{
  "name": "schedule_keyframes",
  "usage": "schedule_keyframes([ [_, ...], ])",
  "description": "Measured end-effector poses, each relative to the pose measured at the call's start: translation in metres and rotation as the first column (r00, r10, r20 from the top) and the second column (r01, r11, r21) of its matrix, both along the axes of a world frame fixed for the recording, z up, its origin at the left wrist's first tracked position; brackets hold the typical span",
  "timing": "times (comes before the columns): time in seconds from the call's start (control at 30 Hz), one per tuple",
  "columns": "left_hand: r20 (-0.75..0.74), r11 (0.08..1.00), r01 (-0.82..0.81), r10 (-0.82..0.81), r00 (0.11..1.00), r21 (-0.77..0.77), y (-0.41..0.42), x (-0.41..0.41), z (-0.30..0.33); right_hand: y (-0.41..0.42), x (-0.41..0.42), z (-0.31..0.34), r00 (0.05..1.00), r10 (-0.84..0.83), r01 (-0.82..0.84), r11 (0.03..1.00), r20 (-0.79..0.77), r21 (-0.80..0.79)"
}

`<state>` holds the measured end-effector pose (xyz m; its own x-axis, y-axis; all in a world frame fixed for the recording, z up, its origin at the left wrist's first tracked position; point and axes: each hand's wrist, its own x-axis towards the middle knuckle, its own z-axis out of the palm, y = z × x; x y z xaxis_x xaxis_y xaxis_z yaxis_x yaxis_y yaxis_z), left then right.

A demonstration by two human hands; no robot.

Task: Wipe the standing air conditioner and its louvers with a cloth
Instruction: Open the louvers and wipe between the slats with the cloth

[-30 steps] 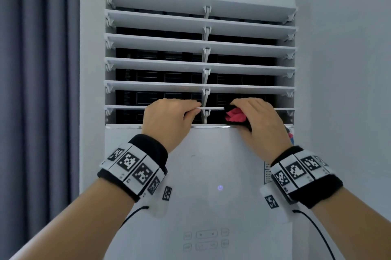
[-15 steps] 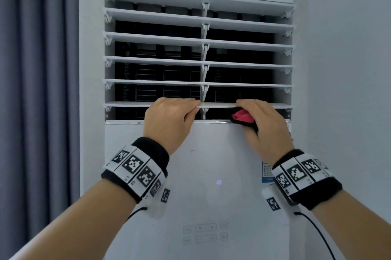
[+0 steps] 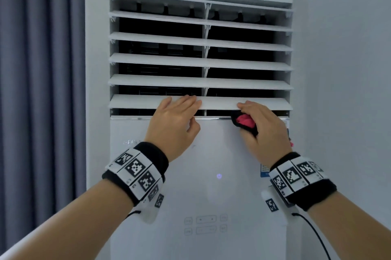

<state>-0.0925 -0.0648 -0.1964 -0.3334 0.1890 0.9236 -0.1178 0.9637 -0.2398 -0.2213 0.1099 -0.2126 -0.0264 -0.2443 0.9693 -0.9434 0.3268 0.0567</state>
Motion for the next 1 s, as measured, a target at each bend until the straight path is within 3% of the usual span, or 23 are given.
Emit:
schedule_keyframes([
  [0.33, 0.088, 0.994, -0.101, 0.105, 0.991, -0.045, 0.003, 0.005, -0.01, 0.007, -0.007, -0.018, 0.997, -0.038, 0.031, 0.994, 0.064, 0.105],
  [0.5, 0.123, 0.985, -0.148, 0.159, 0.98, -0.09, -0.001, 0.006, -0.015, 0.006, -0.002, -0.02, 0.996, -0.049, 0.054, 0.996, -0.073, 0.064],
  [1.0, 0.178, 0.982, -0.148, 0.168, 0.97, -0.12, -0.005, 0.011, -0.021, 0.008, -0.007, -0.025, 0.987, -0.111, 0.125, 0.985, -0.112, 0.121],
])
